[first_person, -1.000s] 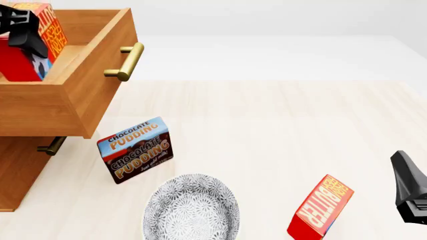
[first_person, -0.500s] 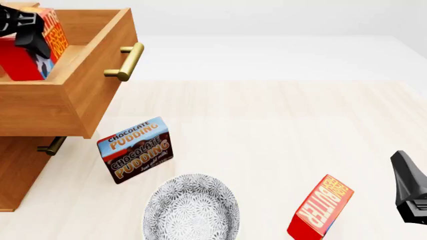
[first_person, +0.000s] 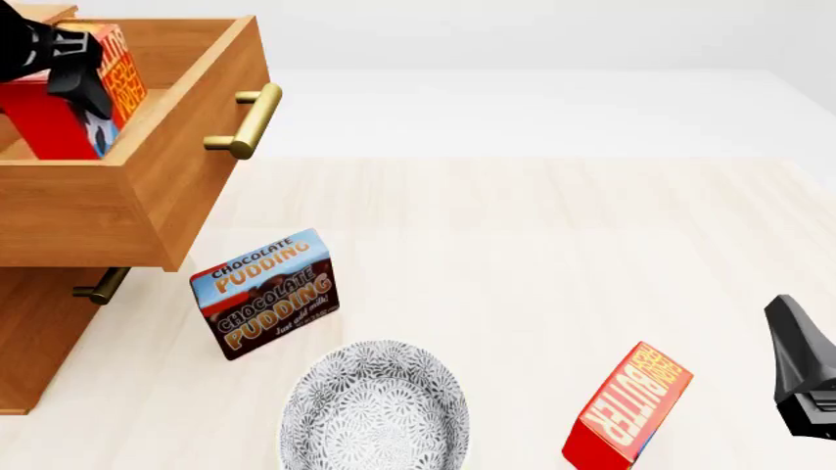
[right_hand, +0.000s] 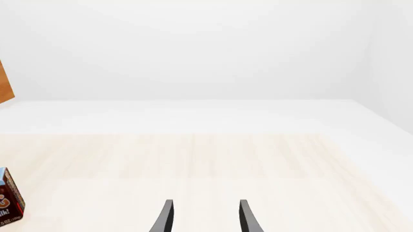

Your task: Put the butter at the front in the top drawer of the cabinet and close it.

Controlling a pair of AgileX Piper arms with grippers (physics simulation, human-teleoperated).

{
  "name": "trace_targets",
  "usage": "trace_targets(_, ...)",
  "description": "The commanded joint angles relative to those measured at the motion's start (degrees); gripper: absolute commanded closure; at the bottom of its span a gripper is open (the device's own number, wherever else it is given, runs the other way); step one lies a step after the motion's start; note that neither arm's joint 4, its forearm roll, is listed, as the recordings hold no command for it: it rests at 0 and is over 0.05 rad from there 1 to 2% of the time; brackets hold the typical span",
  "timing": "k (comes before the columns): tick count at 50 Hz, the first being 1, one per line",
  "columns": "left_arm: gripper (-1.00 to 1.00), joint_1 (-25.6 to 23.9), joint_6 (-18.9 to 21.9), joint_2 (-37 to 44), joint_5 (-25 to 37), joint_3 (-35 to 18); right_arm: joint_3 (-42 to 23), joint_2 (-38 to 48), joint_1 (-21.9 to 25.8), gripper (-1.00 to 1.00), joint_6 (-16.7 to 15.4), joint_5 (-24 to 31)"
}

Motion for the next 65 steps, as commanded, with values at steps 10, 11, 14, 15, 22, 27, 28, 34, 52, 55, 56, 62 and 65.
trace_targets(10,1.0,-0.8,0.3,0.2,0.0,-0.3,0.1,0.0,0.0,-1.0,-0.1,-0.1)
trace_targets(11,1.0,-0.8,0.2,0.1,0.0,-0.3,0.1,0.0,0.0,-1.0,-0.1,-0.1)
trace_targets(14,1.0,-0.8,0.1,0.1,0.0,-0.3,0.1,0.0,0.0,-1.0,-0.1,-0.1)
trace_targets(15,1.0,-0.8,0.1,0.0,0.0,-0.2,0.1,0.0,0.0,-1.0,-0.1,-0.1)
trace_targets(22,1.0,-0.9,-0.1,-0.3,0.0,0.5,0.1,0.0,0.0,-1.0,-0.1,-0.1)
trace_targets(27,1.0,-0.8,0.0,-0.1,0.0,0.6,0.1,0.0,0.0,-1.0,-0.1,-0.1)
trace_targets(28,1.0,-1.0,-0.2,-0.1,0.0,0.7,0.1,0.0,0.0,-1.0,0.0,-0.1)
trace_targets(34,1.0,-1.2,-0.4,-0.2,0.0,1.0,0.1,0.0,0.0,-1.0,0.0,-0.1)
trace_targets(52,1.0,-1.7,-1.2,0.6,0.0,1.4,0.1,0.0,0.0,-1.0,-0.1,-0.1)
trace_targets(55,1.0,-1.8,-1.2,0.9,0.0,1.4,0.1,0.0,0.0,-1.0,0.0,-0.1)
trace_targets(56,1.0,-1.8,-1.3,0.9,0.0,1.4,0.1,0.0,0.0,-1.0,-0.1,-0.1)
trace_targets(62,1.0,-2.0,-1.3,1.3,0.0,1.8,0.1,0.0,0.0,-1.0,-0.1,-0.1)
trace_targets(65,1.0,-1.9,-1.4,1.6,0.0,1.9,0.1,0.0,0.0,-1.0,0.0,-0.1)
